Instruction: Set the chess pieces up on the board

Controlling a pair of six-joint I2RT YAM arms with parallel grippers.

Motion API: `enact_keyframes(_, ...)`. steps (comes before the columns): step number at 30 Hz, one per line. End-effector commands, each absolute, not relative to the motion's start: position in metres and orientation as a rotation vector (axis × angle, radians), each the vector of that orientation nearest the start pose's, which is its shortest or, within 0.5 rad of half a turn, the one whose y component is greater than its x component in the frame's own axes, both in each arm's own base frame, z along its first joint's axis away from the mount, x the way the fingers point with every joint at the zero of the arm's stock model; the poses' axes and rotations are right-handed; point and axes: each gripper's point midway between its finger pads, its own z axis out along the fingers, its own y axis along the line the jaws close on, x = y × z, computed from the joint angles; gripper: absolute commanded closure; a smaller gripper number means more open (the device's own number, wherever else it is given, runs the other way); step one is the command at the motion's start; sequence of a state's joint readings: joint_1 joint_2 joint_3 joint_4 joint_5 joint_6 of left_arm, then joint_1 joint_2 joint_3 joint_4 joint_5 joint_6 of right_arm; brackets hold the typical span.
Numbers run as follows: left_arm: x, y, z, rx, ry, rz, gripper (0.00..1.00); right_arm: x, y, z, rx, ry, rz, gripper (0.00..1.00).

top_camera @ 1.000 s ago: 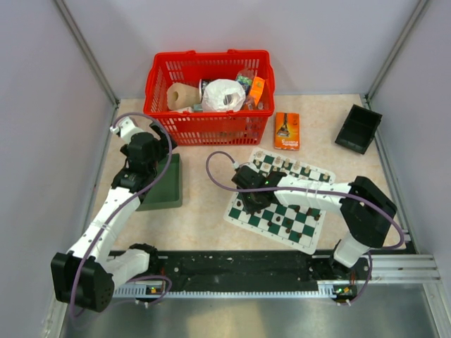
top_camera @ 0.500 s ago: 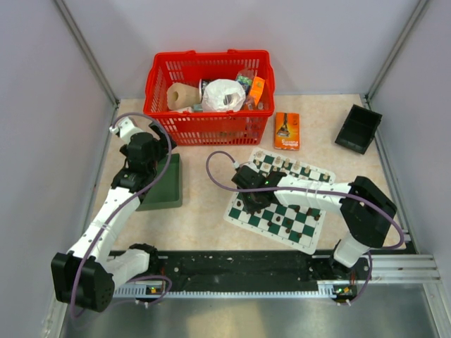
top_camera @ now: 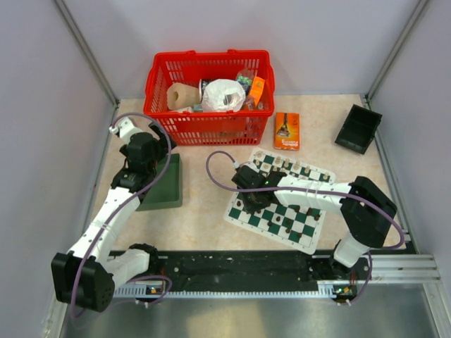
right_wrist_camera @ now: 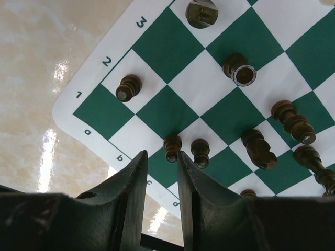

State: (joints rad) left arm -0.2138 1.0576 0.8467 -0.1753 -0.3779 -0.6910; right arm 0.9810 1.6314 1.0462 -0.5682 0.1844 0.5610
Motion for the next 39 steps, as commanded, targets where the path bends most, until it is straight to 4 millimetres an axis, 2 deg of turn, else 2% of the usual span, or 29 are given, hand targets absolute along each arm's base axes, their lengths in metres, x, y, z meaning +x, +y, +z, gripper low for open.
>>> enact_keyframes(1,0.363,-0.037,0.240,-0.701,1.751,-0.278,0.01,0.204,0.294,0.073,-0.506,2.581,0.304,0.71)
enact_keyframes(8,0.365,-0.039,0.241,-0.696,1.750,-0.287,0.01,0.203,0.295,0.077,-0.507,2.572,0.326,0.71)
enact_keyframes(18,0.365,-0.039,0.243,-0.693,1.746,-0.292,0.01,0.203,0.286,0.059,-0.480,2.618,0.239,0.71)
enact_keyframes(39,0.366,-0.039,0.240,-0.694,1.756,-0.292,0.01,0.198,0.283,0.044,-0.507,2.663,0.204,0.73)
